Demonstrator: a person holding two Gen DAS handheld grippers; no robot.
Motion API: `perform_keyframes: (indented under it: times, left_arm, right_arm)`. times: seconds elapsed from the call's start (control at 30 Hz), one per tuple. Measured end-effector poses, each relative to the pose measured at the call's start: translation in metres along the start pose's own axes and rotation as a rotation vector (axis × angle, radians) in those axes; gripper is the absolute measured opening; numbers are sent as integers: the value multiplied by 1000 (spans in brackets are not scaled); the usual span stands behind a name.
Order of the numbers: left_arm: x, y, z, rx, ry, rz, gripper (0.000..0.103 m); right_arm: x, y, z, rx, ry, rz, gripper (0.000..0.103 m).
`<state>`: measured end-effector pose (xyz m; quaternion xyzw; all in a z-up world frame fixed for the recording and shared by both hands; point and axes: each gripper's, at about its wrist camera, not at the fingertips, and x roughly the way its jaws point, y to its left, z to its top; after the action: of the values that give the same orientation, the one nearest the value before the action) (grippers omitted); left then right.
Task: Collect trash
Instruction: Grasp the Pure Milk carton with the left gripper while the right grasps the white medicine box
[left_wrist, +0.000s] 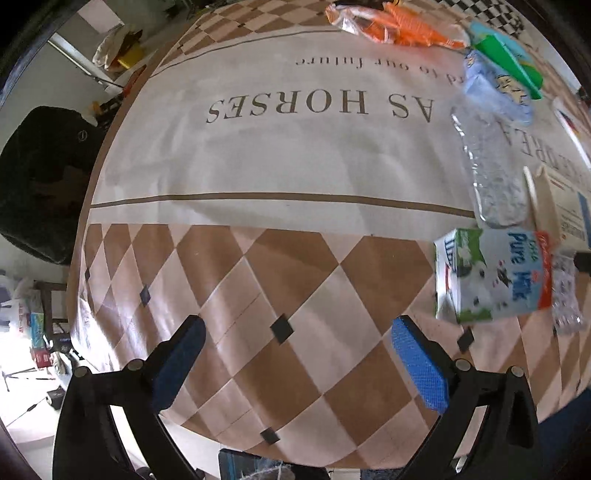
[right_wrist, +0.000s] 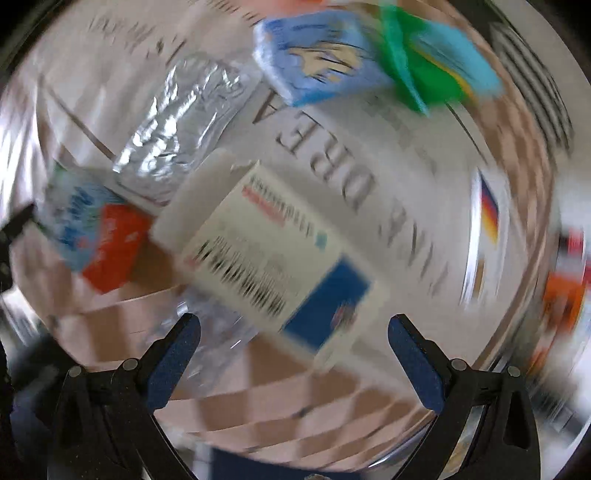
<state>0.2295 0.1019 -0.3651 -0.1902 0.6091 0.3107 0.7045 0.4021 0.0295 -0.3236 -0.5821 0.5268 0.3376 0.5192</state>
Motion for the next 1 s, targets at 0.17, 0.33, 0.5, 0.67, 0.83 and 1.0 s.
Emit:
perform_keyframes:
  times: [0.17, 0.33, 0.5, 0.67, 0.83, 1.0]
  left_arm:
    - [6, -4, 10, 5, 30, 17, 103]
    - [-17, -22, 21, 131, -29, 63, 103]
    - [-53, -63, 32, 456, -154, 97, 103]
    - [-58, -120, 30, 851, -161, 67, 102]
    - [-36, -150, 24, 1086, -71, 23, 102]
    - [-26, -164, 24, 1166, -24, 14, 69]
  right_arm:
    - [20, 6, 16, -163, 40, 39, 102]
    - [25, -16, 10, -47, 44, 185, 95]
    - [31, -60, -28, 222, 33, 266, 94]
    - [43, -109, -92, 503, 14, 340, 94]
    - [73, -129, -151, 636, 42, 377, 94]
    - [95, -134, -192, 687, 55, 384, 94]
